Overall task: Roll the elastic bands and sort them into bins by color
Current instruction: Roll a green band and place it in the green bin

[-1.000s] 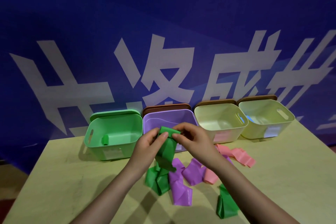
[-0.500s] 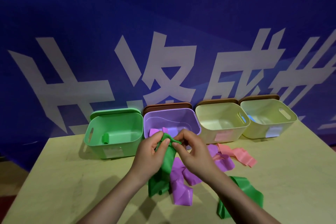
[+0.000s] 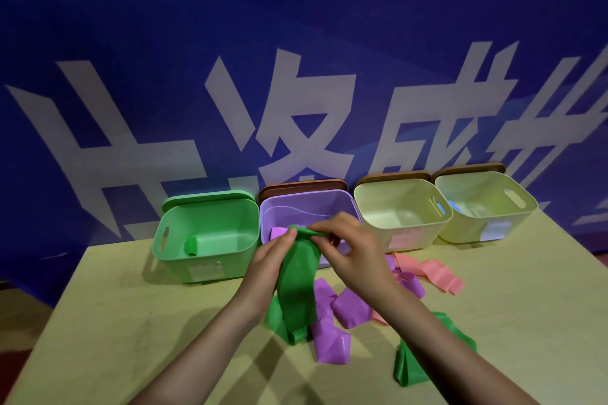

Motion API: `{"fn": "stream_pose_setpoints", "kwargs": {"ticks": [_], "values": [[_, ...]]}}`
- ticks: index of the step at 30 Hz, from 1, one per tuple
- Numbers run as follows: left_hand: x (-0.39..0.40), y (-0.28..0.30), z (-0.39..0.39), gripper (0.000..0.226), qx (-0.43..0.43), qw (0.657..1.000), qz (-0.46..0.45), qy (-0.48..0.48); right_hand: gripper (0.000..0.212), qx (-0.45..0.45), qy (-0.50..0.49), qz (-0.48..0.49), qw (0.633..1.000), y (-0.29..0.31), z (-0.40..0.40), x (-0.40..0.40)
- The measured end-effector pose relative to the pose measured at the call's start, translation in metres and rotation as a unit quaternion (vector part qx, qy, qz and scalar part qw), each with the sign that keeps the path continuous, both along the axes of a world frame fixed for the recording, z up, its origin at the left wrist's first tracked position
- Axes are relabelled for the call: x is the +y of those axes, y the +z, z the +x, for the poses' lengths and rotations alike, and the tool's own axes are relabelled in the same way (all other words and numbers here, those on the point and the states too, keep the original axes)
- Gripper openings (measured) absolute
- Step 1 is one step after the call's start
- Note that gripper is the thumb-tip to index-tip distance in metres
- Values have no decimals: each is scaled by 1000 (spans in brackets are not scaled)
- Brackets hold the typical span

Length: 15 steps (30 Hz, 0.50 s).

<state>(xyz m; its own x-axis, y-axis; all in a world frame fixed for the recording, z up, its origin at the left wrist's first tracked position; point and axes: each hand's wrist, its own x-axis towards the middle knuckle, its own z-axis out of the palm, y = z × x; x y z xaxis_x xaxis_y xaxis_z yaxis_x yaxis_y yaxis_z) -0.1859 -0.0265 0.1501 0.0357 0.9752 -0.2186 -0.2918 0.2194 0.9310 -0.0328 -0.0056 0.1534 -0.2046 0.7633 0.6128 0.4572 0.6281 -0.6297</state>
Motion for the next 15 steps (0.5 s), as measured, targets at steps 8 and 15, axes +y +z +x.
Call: {"fn": "stream_pose_setpoints", "kwargs": {"ticks": [8, 15], "values": [[-1, 3, 1, 20, 27, 999, 33, 16, 25, -71, 75, 27, 994, 2, 9, 4], [1, 2, -3, 19, 138, 984, 114, -18, 18, 79, 56, -225, 969, 7, -2, 2]]}}
